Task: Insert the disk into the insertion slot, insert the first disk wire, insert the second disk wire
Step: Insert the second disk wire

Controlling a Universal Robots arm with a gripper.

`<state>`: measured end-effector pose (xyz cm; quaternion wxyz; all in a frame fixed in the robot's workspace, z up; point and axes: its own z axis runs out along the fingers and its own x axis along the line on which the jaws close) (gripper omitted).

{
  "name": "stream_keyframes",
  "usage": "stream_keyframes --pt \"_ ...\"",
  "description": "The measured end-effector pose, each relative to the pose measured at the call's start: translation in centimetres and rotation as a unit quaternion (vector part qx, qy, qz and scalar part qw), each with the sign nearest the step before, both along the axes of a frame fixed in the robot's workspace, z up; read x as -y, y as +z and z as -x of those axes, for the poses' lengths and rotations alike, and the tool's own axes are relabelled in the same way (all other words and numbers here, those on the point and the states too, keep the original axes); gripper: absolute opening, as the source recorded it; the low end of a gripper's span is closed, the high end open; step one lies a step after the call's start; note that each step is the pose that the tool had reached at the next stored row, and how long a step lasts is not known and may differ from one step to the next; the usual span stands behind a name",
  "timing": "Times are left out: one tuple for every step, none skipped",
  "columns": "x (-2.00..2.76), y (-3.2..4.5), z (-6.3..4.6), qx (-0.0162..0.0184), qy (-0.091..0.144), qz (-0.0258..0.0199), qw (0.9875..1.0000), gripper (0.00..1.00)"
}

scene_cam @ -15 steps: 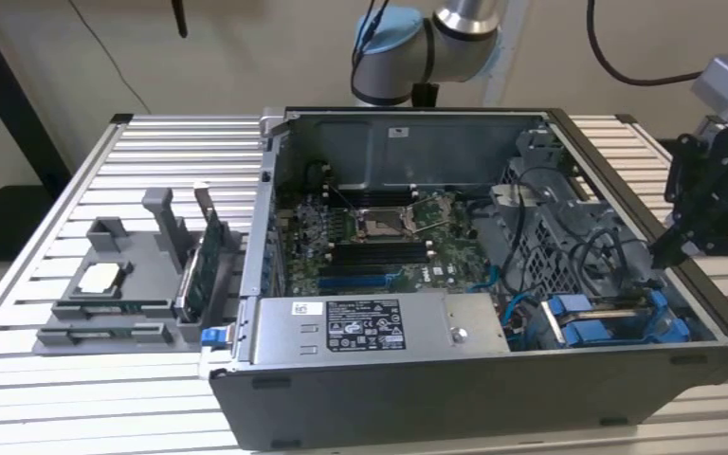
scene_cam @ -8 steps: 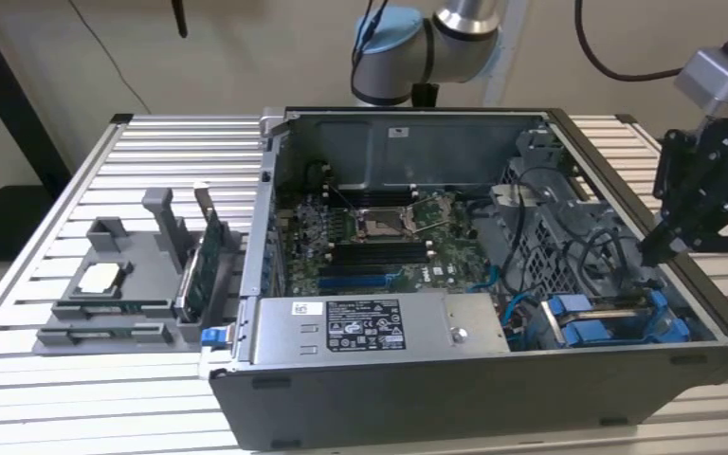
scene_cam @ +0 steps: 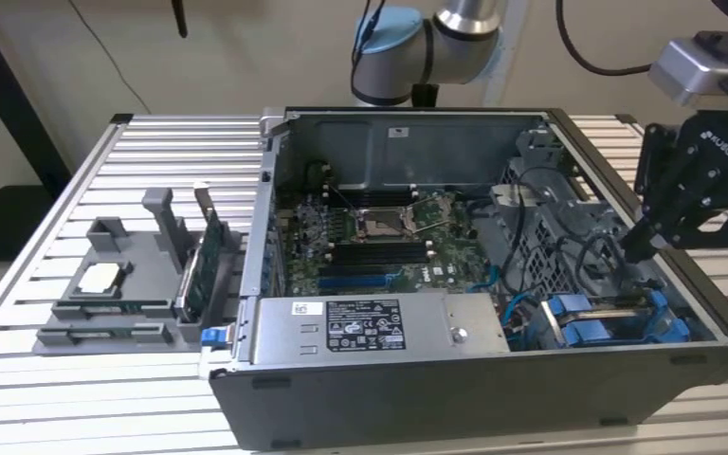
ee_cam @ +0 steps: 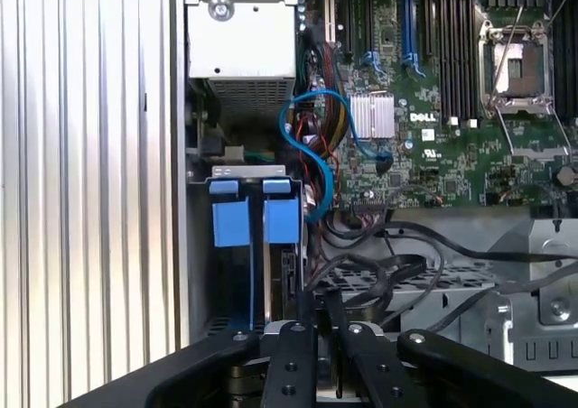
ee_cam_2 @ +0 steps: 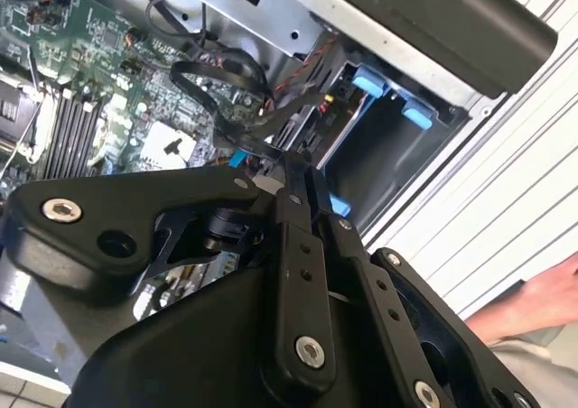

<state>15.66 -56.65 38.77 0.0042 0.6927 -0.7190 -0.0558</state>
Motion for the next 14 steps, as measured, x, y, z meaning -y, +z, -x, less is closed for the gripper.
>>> stream_keyframes --pt "0.00 0.08 0.3 0.0004 0.000 0.0000 1.0000 0.16" --pt "0.00 0.15 0.6 0.0007 0.000 0.0000 1.0000 0.16" --pt "0.00 0.20 0.8 0.0011 0.000 0.0001 1.0000 0.16" --pt "0.00 0.21 1.1 0.0017 0.000 0.0000 1.0000 0.16" --pt "0.00 0.21 1.3 0.0021 0.000 0.0000 1.0000 0.16" --pt "0.00 0.21 1.5 0.0023 0.000 -0.0001 1.0000 0.16" --pt "0.00 0.21 1.6 0.0024 0.000 0.0000 1.0000 0.16" --pt "0.00 0.21 1.7 0.0026 0.000 0.0000 1.0000 0.16" --pt "0.00 0.20 1.9 0.0028 0.000 0.0000 1.0000 0.16" --pt "0.00 0.19 2.0 0.0032 0.000 0.0000 1.0000 0.16" --pt "0.00 0.17 2.2 0.0038 0.000 -0.0001 1.0000 0.16" --pt "0.00 0.14 2.3 0.0049 0.000 0.0000 1.0000 0.16" --pt "0.01 0.11 2.4 0.0064 0.000 -0.0001 1.0000 0.16" --pt "0.02 0.05 2.4 0.0082 0.000 -0.0001 1.0000 0.16"
